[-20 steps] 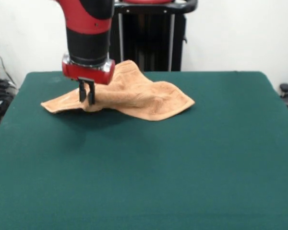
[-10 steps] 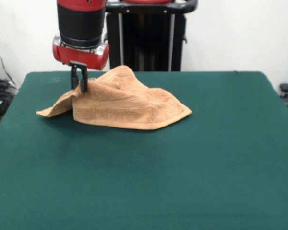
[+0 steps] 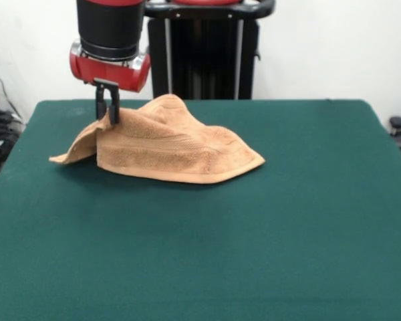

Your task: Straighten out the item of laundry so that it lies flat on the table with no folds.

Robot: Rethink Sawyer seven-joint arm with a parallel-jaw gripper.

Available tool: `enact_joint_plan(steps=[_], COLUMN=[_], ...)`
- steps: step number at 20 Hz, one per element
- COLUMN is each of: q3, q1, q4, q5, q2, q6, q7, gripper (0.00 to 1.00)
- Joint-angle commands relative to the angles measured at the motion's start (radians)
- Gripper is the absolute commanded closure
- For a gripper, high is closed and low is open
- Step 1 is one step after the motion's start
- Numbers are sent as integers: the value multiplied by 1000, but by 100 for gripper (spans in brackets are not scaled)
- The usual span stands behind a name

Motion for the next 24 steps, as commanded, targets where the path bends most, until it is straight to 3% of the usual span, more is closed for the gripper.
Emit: enact_joint_plan(steps=[1, 3, 12, 24], q3=[76, 76, 102, 82], q1=[28, 23, -8, 8], q4=[99, 114, 135, 85], q5=[31, 30, 17, -10], q2=[-42, -50, 63, 190], q6=[111, 97, -70, -212], q7=[40, 40, 80, 112], gripper=[100, 100, 100, 100])
